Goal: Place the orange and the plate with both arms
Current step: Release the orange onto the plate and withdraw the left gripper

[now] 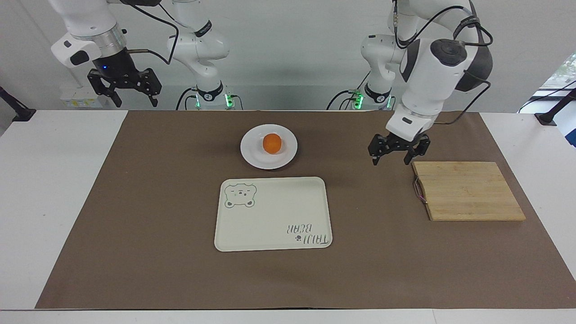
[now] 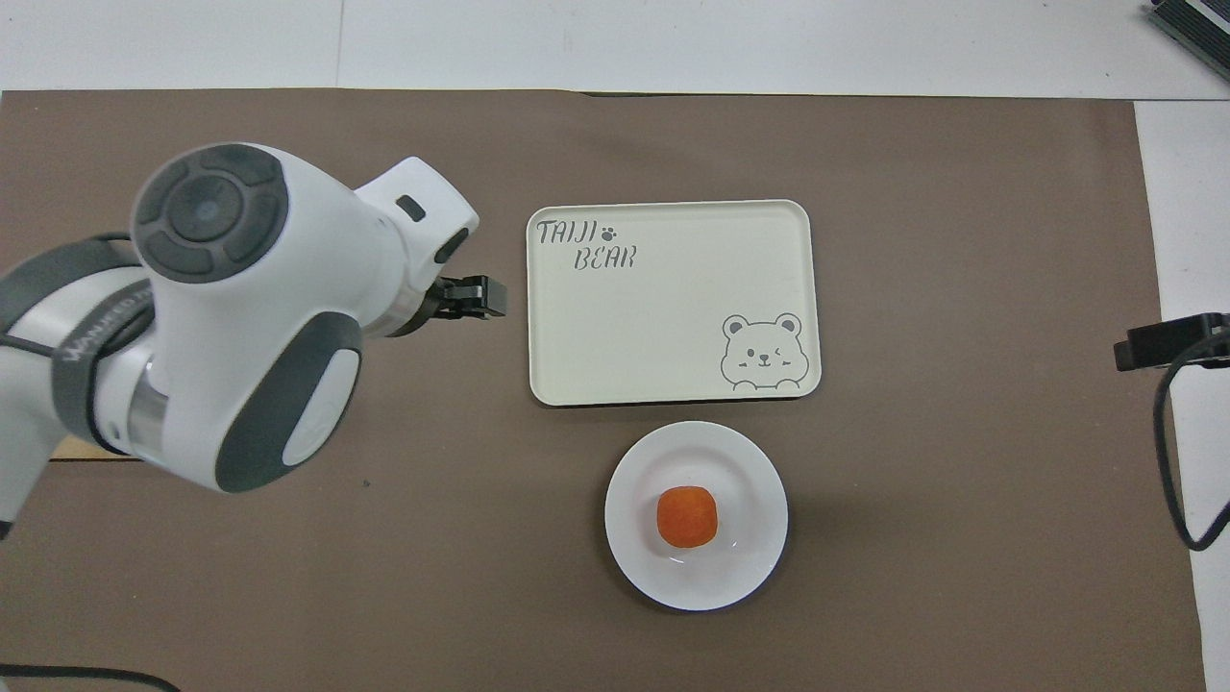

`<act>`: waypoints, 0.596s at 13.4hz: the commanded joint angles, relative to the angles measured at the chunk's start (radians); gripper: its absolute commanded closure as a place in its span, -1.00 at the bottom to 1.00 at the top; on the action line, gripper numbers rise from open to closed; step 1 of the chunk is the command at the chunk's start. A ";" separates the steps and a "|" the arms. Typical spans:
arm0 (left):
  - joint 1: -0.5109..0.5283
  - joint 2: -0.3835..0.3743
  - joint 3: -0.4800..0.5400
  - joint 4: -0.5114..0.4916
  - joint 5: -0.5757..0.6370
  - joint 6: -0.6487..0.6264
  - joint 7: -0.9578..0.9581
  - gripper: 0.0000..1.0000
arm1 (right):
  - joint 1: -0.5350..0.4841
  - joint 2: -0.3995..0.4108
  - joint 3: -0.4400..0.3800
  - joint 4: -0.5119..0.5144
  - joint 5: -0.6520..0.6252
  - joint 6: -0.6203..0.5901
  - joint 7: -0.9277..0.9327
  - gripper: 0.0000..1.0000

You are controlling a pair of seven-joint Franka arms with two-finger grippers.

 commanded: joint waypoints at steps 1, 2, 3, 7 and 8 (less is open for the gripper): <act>0.085 -0.040 -0.013 0.016 0.016 -0.079 0.099 -1.00 | 0.006 -0.019 -0.003 -0.024 -0.008 0.005 -0.051 -1.00; 0.097 -0.047 -0.011 0.030 0.019 -0.103 0.104 -1.00 | 0.007 -0.017 -0.003 -0.028 0.012 0.021 -0.103 -1.00; 0.113 -0.050 -0.010 0.039 0.019 -0.123 0.108 -1.00 | 0.006 -0.014 -0.003 -0.041 0.049 0.031 -0.101 -1.00; 0.145 -0.117 -0.008 0.013 0.019 -0.235 0.177 -1.00 | -0.022 -0.019 -0.009 -0.206 0.293 0.114 -0.073 -1.00; 0.146 -0.117 0.004 0.013 0.019 -0.234 0.212 -1.00 | -0.026 -0.019 -0.009 -0.255 0.361 0.148 -0.079 -1.00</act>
